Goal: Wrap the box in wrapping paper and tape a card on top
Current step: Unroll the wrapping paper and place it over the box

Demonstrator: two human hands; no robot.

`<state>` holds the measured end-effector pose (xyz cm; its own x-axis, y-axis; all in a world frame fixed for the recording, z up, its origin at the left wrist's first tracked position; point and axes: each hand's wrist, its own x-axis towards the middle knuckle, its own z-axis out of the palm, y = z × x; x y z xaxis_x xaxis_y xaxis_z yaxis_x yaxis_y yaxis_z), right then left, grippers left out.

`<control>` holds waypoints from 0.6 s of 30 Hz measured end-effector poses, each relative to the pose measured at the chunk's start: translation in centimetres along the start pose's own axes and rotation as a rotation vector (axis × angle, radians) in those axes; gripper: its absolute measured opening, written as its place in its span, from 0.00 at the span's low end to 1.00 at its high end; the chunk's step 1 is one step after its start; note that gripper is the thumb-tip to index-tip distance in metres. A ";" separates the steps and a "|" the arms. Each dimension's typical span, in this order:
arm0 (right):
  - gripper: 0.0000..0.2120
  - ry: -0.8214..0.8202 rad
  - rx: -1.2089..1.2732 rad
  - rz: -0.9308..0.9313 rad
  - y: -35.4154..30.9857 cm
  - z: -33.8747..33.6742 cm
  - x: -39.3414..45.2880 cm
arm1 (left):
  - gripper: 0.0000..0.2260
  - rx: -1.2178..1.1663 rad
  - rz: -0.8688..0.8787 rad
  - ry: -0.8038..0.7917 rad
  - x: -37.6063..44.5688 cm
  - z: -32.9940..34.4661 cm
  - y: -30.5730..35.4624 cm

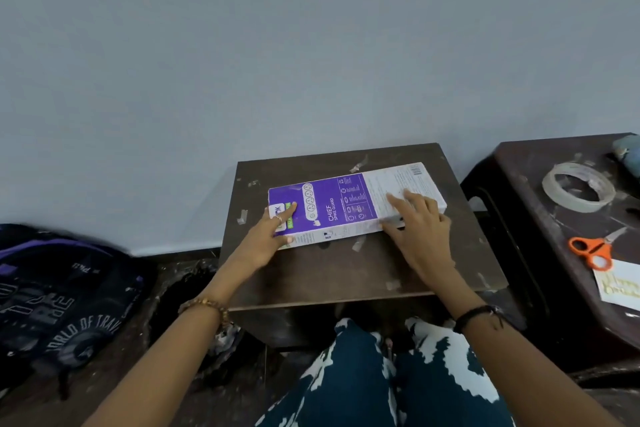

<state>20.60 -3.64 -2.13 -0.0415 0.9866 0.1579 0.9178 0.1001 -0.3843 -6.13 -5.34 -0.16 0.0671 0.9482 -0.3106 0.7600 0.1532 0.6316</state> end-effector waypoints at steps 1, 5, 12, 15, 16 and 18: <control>0.25 0.007 -0.008 0.002 0.0 0.2 0.1 | 0.28 0.002 -0.010 0.000 0.4 -0.2 0.0; 0.27 -0.032 -0.081 -0.022 -0.3 0.5 0.0 | 0.29 0.084 -0.049 0.017 1.2 -0.5 0.3; 0.29 -0.269 -0.166 -0.069 -1.6 -2.6 0.1 | 0.26 0.583 -0.121 0.233 -0.9 1.5 4.8; 0.22 -0.179 -0.095 -0.101 -1.8 -5.1 -0.5 | 0.22 0.431 0.109 0.240 -1.9 3.8 9.4; 0.21 -0.140 -0.083 -0.101 -1.6 -6.2 -0.9 | 0.21 0.393 0.190 0.231 -2.1 4.7 11.2; 0.16 -0.081 -0.105 -0.096 -0.5 -8.5 -1.5 | 0.20 0.345 0.342 0.240 -2.2 6.8 14.9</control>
<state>23.52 -6.30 5.54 -0.1585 0.9807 0.1141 0.9443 0.1844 -0.2727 9.42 -7.06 5.14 0.2291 0.9710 0.0678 0.8917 -0.2373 0.3855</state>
